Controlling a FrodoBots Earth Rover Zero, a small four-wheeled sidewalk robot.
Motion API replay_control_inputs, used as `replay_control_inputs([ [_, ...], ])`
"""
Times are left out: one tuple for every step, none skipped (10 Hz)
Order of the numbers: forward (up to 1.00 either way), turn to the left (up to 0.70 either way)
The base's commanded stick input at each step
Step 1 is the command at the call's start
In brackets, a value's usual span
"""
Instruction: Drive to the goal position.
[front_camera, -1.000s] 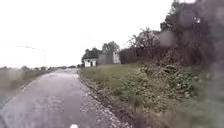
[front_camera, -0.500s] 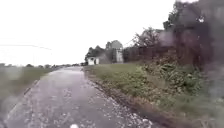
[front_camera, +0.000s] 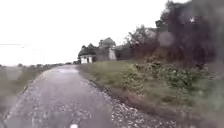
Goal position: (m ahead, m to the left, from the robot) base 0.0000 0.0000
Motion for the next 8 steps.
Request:
replay_control_inputs([
  [-0.85, -0.27],
  [-0.85, -0.27],
  [-0.85, -0.27],
  [-0.85, -0.27],
  [-0.52, -0.17],
  [-0.17, -0.05],
  [0.00, 0.00],
  [0.00, 0.00],
])
